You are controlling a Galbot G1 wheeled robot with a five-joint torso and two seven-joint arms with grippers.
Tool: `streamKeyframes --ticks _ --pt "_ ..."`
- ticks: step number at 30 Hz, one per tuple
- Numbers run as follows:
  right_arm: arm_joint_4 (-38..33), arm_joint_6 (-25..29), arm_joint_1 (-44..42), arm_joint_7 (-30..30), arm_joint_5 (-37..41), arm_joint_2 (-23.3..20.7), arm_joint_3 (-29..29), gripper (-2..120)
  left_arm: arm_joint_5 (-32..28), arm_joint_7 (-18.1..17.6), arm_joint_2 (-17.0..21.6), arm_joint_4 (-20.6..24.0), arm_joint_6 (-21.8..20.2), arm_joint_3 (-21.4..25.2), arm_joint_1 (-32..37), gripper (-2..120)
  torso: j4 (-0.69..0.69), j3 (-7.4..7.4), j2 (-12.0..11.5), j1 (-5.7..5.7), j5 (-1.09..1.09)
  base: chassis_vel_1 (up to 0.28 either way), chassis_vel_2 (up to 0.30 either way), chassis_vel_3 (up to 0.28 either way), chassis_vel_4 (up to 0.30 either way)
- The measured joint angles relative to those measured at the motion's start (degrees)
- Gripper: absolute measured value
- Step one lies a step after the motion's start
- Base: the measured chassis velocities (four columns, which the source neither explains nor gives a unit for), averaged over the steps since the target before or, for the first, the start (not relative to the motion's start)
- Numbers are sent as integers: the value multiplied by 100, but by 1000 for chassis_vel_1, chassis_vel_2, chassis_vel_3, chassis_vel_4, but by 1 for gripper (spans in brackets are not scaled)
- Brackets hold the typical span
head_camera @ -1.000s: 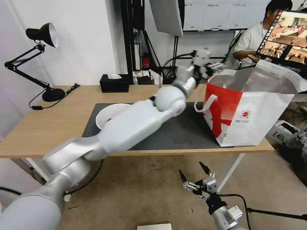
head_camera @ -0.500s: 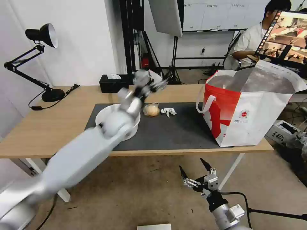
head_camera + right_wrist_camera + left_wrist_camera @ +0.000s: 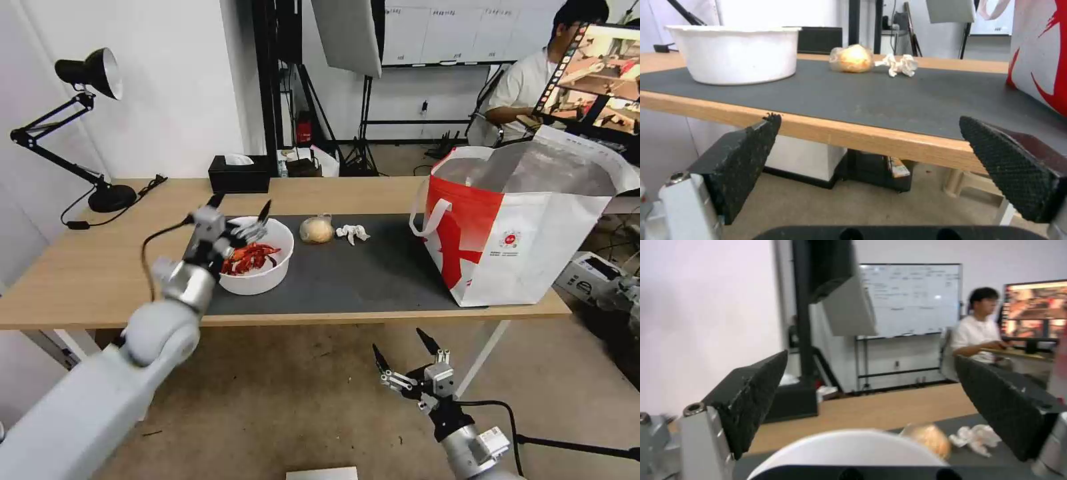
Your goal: Pick up the trash from the table and place it into the takeout bag.
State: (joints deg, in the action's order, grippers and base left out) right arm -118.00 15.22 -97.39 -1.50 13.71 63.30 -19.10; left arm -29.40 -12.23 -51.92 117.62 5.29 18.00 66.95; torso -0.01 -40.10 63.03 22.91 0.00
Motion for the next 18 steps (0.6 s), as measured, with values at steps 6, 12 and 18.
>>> streamKeyframes --ticks 6,12,18 --pt "48 51 2 -37 -96 34 10 100 582 183 -901 347 145 905 1595 100 2 0 0 -1 -1 0 0 0 0" --pt "122 162 6 -78 -118 116 39 100 1010 557 -1403 413 550 1351 2644 100 2 0 0 0 1 0 0 0 0" --pt "128 183 12 -101 -132 150 54 100 1150 705 -1571 353 674 1465 3011 100 1 0 0 0 1 0 0 0 0"
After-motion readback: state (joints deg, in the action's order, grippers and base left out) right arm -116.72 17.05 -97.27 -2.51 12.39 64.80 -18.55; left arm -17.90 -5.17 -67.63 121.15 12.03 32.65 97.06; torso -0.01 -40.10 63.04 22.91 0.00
